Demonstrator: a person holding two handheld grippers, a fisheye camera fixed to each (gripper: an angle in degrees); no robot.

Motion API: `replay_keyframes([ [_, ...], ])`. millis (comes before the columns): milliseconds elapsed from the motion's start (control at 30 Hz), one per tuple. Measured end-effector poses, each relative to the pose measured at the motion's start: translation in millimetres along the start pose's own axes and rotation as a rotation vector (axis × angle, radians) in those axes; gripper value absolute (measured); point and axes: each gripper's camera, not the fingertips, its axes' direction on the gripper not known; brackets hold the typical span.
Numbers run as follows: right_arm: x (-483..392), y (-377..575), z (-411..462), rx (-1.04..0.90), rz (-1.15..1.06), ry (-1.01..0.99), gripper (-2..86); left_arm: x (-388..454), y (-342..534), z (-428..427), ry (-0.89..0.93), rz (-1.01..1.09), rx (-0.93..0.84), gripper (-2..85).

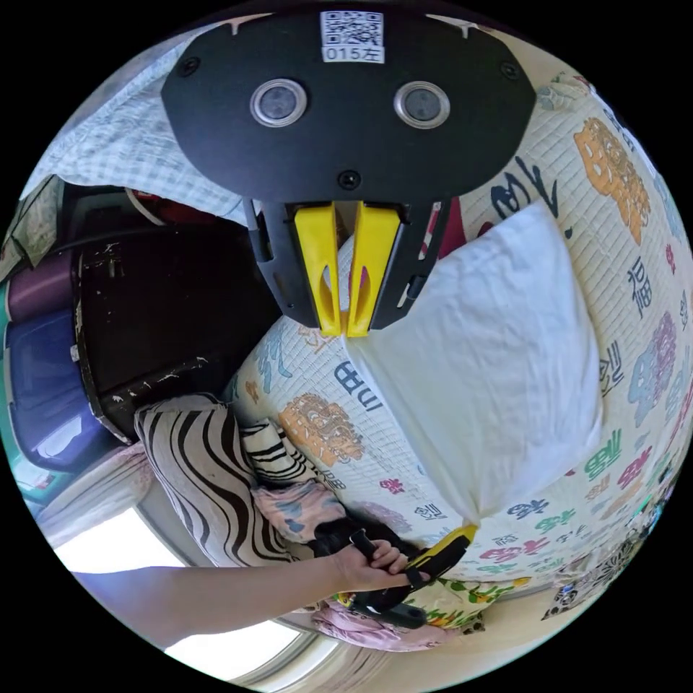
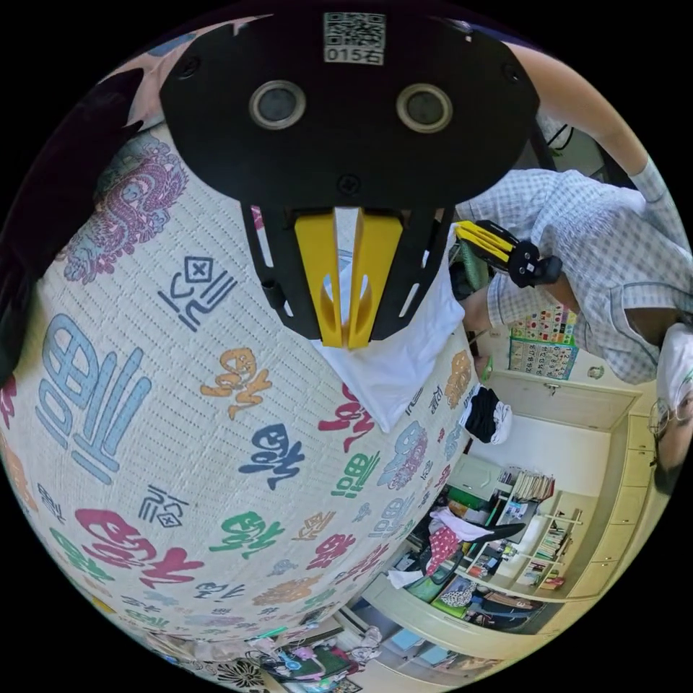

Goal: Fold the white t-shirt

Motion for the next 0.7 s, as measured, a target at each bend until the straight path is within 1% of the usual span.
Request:
replay_keyframes([
  [167,20,26,-9,0.032,0.079,-0.014,2.0,-13,-18,50,0.001,0.035,-0.063,1.4],
  [233,25,38,-13,0.037,0.137,-0.016,3.5,-27,-22,75,0.082,0.035,-0.135,4.5],
  [367,19,81,-43,0.123,0.252,0.078,6.3,-49,-17,65,0.195,0.015,-0.119,7.1],
  [400,11,96,-55,0.165,0.274,0.11,7.0,-56,-14,52,0.243,0.033,-0.098,7.2],
  [467,-3,116,-69,0.209,0.319,0.156,9.9,-69,-11,27,0.274,0.053,-0.052,7.1],
  [533,-20,136,-81,0.269,0.363,0.19,10.4,-99,-9,-8,0.255,0.037,-0.001,6.9],
  [600,-48,158,-85,0.342,0.368,0.146,6.9,-130,-7,-25,0.196,-0.007,0.027,6.9],
  [667,-68,167,-73,0.329,0.342,0.069,5.2,-163,-3,-31,0.117,-0.043,0.028,6.8],
  [700,-82,172,-59,0.295,0.333,0.03,4.8,-184,0,-28,0.067,-0.068,0.0,6.8],
])
